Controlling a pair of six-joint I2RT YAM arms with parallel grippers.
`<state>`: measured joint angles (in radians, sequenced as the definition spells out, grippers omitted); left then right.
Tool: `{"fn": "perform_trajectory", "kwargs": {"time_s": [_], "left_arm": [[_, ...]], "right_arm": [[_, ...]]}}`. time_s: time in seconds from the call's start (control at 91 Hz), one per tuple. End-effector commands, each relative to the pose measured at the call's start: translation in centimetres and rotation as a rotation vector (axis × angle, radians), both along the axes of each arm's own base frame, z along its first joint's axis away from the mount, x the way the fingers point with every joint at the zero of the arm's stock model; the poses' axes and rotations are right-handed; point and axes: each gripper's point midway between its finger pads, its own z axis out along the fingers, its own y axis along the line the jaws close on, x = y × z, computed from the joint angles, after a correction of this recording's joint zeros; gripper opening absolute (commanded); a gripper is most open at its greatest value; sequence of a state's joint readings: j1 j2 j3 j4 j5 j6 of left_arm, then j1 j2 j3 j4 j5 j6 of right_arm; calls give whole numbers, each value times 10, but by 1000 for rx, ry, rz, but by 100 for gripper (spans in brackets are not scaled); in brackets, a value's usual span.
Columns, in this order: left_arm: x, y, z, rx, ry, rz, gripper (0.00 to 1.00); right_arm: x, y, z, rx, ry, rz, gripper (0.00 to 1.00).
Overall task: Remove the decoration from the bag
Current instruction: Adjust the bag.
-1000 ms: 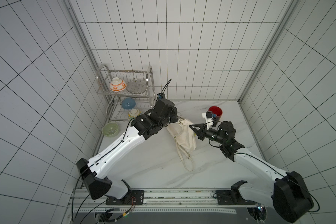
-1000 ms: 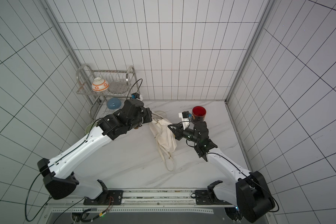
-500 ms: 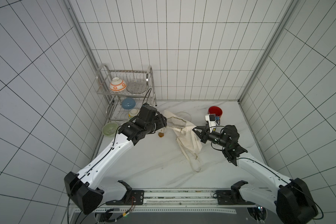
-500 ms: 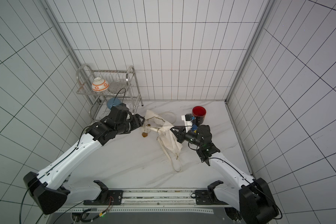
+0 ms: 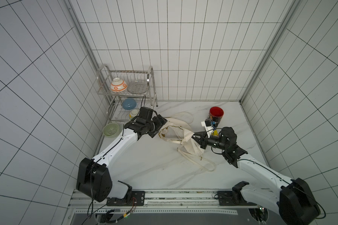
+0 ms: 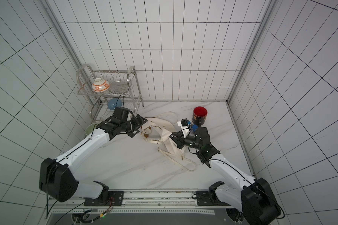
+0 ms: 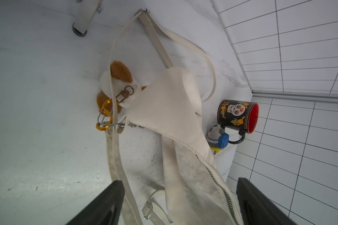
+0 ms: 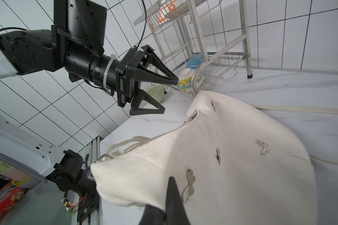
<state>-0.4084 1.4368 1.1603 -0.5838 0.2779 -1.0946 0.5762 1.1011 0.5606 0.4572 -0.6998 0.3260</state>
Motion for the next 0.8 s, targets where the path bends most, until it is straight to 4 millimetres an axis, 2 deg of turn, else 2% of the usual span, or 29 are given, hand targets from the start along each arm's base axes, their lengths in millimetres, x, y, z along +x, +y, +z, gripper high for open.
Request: {"fn": "perform_trajectory", "kwargs": {"time_s": [0.0,0.088,0.176,0.308,0.418,0.484,0.517,0.682,0.759,0.792], "left_arm": [[1,-20,0,-32,37,-21,92],[4,-24,-15,-59,80,5,93],[19,-36,-10,-109,47,12,92],[28,-41,-21,-52,58,16,83],[39,-39,-26,-20,47,19,64],[41,-43,-25,-22,43,5,47],[42,-44,-23,-24,35,-2,42],[38,-52,-16,-16,-1,-72,0],[35,-52,-5,31,-50,-117,0],[34,-52,1,65,-87,-145,0]], "right_arm": [[-8,4,15,19,-62,42,0],[-13,9,15,16,-70,69,0],[-19,14,15,14,-75,103,0],[-28,20,14,-2,-88,154,0],[-36,25,12,-5,-93,200,0],[-40,27,11,-11,-93,223,0],[-42,29,11,-15,-96,236,0],[-47,34,11,-23,-101,274,0],[-49,35,12,-18,-94,290,0],[-48,36,13,-17,-91,293,9]]}}
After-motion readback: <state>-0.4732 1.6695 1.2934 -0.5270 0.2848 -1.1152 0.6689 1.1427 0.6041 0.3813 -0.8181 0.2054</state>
